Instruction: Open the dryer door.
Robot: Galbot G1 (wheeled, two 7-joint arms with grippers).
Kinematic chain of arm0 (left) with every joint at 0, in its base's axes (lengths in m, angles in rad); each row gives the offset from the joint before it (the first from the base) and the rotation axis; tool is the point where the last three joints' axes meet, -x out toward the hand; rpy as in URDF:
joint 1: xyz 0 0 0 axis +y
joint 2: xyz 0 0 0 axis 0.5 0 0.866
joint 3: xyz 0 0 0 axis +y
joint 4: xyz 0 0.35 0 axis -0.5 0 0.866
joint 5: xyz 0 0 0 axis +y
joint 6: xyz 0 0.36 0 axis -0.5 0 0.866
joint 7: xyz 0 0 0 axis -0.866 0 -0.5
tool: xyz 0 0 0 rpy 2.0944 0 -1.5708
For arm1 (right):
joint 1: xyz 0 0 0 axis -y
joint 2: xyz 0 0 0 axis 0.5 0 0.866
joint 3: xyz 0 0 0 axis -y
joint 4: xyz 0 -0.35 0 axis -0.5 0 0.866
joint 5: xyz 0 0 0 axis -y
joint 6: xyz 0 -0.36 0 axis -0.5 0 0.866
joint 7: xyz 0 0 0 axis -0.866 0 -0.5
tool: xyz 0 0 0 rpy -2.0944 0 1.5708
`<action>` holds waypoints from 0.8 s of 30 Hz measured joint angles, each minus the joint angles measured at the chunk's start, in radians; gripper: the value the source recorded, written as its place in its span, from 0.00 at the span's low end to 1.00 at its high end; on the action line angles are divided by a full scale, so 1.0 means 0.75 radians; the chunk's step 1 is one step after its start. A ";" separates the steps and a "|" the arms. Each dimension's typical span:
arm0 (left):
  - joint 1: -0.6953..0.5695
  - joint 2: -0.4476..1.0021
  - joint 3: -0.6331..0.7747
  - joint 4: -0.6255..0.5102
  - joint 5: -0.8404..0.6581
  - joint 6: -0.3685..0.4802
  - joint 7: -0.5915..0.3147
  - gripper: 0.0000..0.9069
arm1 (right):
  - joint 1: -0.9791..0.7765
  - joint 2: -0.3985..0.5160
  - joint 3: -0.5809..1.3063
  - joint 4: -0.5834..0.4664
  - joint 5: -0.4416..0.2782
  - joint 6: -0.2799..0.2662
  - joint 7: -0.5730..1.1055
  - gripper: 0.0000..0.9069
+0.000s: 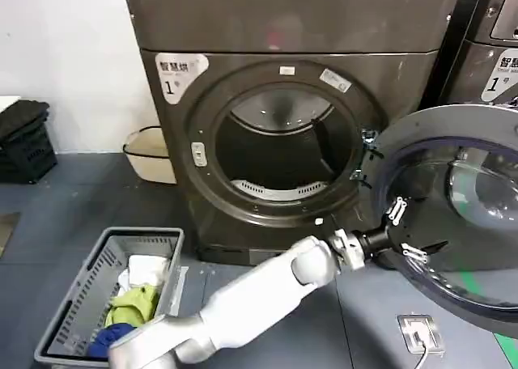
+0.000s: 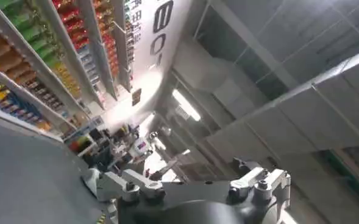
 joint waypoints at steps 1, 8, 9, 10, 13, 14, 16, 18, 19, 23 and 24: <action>0.001 -0.005 0.000 -0.004 -0.007 0.025 -0.015 1.00 | 0.001 0.000 -0.001 0.001 0.000 -0.001 -0.002 1.00; 0.015 -0.015 0.000 -0.032 -0.039 0.065 -0.034 1.00 | 0.003 -0.008 -0.004 0.012 0.006 -0.016 -0.014 1.00; 0.020 -0.012 0.001 -0.039 -0.045 0.065 -0.031 1.00 | 0.003 -0.010 -0.004 0.016 0.008 -0.020 -0.017 1.00; 0.025 -0.005 0.002 -0.050 -0.055 0.064 -0.025 1.00 | 0.004 -0.011 -0.004 0.018 0.011 -0.022 -0.019 1.00; 0.045 0.024 0.006 -0.094 -0.088 0.072 0.001 1.00 | 0.010 -0.012 -0.005 0.030 0.031 -0.038 -0.027 1.00; 0.054 0.040 0.008 -0.121 -0.104 0.086 0.012 1.00 | 0.012 -0.012 -0.006 0.034 0.033 -0.041 -0.029 1.00; 0.073 0.074 0.010 -0.182 -0.124 0.121 0.021 1.00 | 0.017 -0.012 -0.008 0.044 0.037 -0.047 -0.034 1.00; 0.096 0.133 0.003 -0.277 -0.141 0.167 0.038 1.00 | 0.019 -0.014 -0.009 0.053 0.039 -0.058 -0.035 1.00; 0.109 0.167 -0.005 -0.327 -0.139 0.178 0.058 1.00 | 0.019 -0.015 -0.009 0.060 0.039 -0.065 -0.035 1.00; 0.194 0.338 -0.073 -0.551 -0.224 0.265 0.111 1.00 | 0.023 -0.020 -0.009 0.081 0.039 -0.111 -0.035 1.00; 0.226 0.391 -0.104 -0.612 -0.256 0.281 0.111 1.00 | 0.027 -0.020 -0.009 0.088 0.041 -0.134 -0.033 1.00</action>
